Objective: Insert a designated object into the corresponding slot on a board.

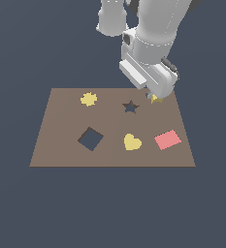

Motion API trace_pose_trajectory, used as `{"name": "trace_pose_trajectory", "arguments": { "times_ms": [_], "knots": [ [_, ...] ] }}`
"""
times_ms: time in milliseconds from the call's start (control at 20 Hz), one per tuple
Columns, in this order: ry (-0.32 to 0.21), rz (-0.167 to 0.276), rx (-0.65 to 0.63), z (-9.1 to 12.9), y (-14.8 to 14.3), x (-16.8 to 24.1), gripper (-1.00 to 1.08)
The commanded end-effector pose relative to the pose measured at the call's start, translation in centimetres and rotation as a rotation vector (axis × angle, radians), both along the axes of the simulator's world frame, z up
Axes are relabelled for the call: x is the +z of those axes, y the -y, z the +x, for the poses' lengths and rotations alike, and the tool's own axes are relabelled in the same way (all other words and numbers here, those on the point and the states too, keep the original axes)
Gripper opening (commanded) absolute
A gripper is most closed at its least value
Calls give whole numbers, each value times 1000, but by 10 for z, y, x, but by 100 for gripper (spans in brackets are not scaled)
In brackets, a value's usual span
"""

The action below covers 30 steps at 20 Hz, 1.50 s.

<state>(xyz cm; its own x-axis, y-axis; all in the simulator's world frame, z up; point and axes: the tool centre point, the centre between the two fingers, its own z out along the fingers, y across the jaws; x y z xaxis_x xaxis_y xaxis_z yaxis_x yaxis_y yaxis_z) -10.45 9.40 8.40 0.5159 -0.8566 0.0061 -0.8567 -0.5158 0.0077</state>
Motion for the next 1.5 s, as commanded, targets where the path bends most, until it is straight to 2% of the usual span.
{"name": "trace_pose_trajectory", "arguments": {
  "times_ms": [0,400,750,1450],
  "knots": [
    [1,1,-74,-3,-11,-6,100],
    [3,5,-258,-6,-41,-21,100],
    [5,7,-364,-4,-59,-30,100],
    [5,8,-417,-1,-67,-35,100]
  ]
}}
